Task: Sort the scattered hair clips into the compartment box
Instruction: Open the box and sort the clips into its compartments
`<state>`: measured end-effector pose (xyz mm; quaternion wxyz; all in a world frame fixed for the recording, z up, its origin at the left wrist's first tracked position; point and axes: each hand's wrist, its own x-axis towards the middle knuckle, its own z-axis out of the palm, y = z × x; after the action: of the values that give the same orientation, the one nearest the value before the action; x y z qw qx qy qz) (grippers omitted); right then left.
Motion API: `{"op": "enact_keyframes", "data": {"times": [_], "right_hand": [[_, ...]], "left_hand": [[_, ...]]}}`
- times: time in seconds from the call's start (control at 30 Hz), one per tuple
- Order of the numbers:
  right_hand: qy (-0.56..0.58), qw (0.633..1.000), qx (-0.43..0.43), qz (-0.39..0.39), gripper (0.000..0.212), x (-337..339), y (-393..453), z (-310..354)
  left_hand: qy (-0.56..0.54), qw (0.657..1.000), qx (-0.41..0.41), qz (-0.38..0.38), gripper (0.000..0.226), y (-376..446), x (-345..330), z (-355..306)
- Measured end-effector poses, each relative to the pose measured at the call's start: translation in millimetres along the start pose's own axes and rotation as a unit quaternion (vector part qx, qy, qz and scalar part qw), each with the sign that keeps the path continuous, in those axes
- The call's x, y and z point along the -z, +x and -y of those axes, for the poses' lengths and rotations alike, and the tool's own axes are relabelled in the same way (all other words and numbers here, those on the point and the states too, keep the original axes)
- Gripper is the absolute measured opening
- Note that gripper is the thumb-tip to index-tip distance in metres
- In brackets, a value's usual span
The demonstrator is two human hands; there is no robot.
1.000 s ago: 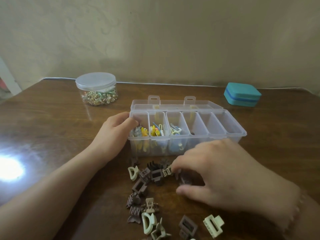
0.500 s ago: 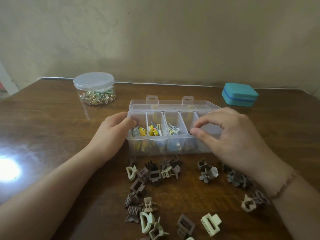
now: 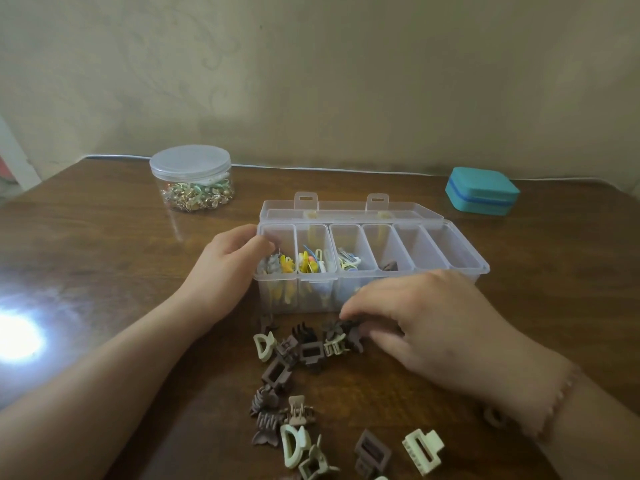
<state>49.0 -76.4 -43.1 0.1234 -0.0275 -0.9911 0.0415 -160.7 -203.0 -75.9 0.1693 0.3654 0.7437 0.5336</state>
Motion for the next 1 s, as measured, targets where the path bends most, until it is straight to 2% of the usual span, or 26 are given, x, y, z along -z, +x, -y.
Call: {"op": "enact_keyframes", "data": {"times": [0.13, 0.2, 0.3, 0.37, 0.4, 0.53, 0.6, 0.7, 0.77, 0.83, 0.9, 1.0], "right_hand": [[0.004, 1.000, -0.008, -0.017, 0.015, 1.9, 0.5, -0.6], [0.052, 0.997, -0.014, -0.047, 0.016, 10.3, -0.8, -2.0], [0.165, 0.968, -0.059, -0.179, 0.011, 23.6, -2.2, -9.7], [0.165, 0.946, -0.116, -0.255, 0.008, 24.4, 1.1, -18.5], [0.140, 0.943, -0.142, -0.265, 0.008, 21.8, 4.5, -22.6], [0.054, 0.957, -0.220, -0.179, 0.002, 7.6, 15.6, -35.1], [0.036, 0.956, -0.215, -0.198, 0.004, 9.4, 14.5, -34.9], [0.065, 0.959, -0.141, -0.237, 0.012, 22.9, 9.2, -19.5], [0.104, 0.977, -0.074, -0.169, 0.011, 26.2, 4.7, -5.5], [0.073, 0.994, -0.039, -0.067, 0.017, 23.5, 0.6, 4.7], [0.014, 0.999, -0.040, 0.013, 0.029, 18.8, -0.2, 9.8], [-0.021, 0.997, -0.036, 0.059, 0.038, 14.0, 3.4, 15.3]], "left_hand": [[-0.005, 1.000, 0.000, 0.003, 0.040, -0.4, 0.4, -0.5], [-0.007, 1.000, 0.000, 0.002, 0.039, -0.4, 0.2, -0.6], [-0.008, 1.000, -0.002, 0.008, 0.040, -0.2, -0.3, -0.7], [-0.012, 1.000, -0.002, 0.009, 0.039, -0.4, -0.5, -0.7], [-0.013, 1.000, -0.001, 0.007, 0.039, -0.8, -0.2, -0.7], [-0.005, 1.000, 0.000, 0.002, 0.041, -1.3, 0.4, -1.4], [-0.007, 1.000, 0.000, 0.006, 0.041, -1.5, 0.5, -1.8], [-0.009, 1.000, 0.002, 0.012, 0.041, -0.9, 0.5, -1.7], [-0.006, 1.000, 0.004, 0.009, 0.042, -0.1, 0.5, -0.8], [-0.003, 1.000, 0.008, 0.002, 0.042, 0.7, 0.8, -0.1], [-0.001, 1.000, 0.010, 0.001, 0.041, 0.8, 0.8, 0.3], [0.004, 1.000, 0.007, 0.002, 0.042, 0.4, 0.6, -0.1]]}}
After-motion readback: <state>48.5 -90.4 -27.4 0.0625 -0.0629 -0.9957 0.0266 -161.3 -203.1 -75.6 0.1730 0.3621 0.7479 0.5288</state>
